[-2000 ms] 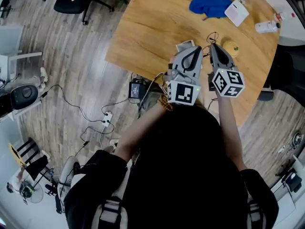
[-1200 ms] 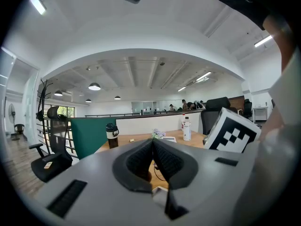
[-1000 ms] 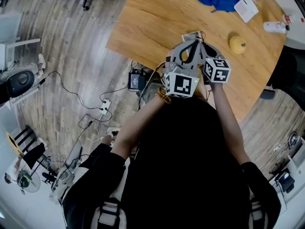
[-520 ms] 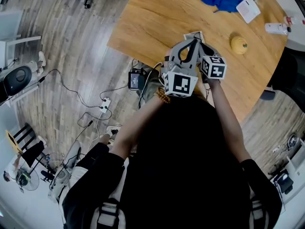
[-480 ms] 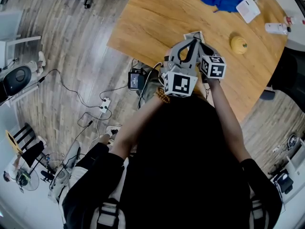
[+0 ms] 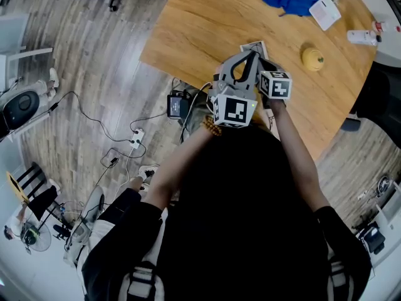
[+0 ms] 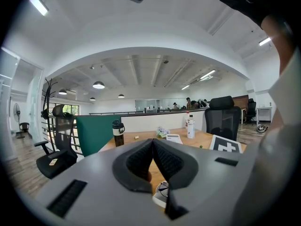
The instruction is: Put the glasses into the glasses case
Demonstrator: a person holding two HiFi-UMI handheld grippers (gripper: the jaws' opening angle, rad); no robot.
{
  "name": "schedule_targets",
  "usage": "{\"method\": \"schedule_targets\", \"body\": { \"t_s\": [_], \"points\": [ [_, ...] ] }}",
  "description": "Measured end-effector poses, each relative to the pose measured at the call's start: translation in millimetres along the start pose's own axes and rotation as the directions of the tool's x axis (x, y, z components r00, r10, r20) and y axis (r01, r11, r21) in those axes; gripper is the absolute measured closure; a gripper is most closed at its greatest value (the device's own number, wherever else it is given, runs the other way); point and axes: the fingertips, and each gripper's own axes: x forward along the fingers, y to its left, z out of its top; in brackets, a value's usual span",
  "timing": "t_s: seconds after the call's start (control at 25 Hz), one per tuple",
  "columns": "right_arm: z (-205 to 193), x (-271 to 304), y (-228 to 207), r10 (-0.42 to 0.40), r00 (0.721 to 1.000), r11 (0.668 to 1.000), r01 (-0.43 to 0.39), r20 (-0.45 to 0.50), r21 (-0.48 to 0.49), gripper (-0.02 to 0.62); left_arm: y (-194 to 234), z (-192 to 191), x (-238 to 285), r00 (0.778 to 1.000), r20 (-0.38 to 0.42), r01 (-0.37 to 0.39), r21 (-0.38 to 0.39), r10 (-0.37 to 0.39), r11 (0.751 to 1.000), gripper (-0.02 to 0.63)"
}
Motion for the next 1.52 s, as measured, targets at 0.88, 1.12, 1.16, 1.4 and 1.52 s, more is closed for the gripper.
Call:
{"method": "schedule_targets", "body": {
  "t_s": [0.88,1.12,1.16,1.4,1.52],
  "points": [
    [-5.0,-4.9,11.5,0.064,0.998,0.996,-0.065,-0.020,-0.068,0.415,0.4,-4.3,0.4,1.000,-0.013,0.001,0.000,-0.001,1.000,0.586],
    [7.4,-8.2,-7.9,-0.019,1.000,0.996,0.021,0.025,-0.086,0.295,-1.2,-7.1,-0.9,1.000,-0.019,0.006,-0.001,-0.006,1.000,0.586],
    [7.1,-5.9,-8.8,-0.015,1.000,0.997,0.017,0.019,-0.081,0.293,-1.7,-7.1,-0.9,1.000,-0.018,0.007,0.000,-0.007,1.000,0.586],
    [-1.9,10.0,-5.9,-0.013,1.000,0.994,0.011,-0.023,-0.110,0.247,0.1,-6.2,-2.8,1.000,-0.015,0.004,0.005,-0.003,1.000,0.586],
    [-3.8,15.4,-6.6,-0.031,0.999,0.991,0.027,-0.029,-0.129,0.219,1.6,-6.3,-4.3,1.000,-0.018,0.002,0.006,-0.002,1.000,0.586]
  ]
}}
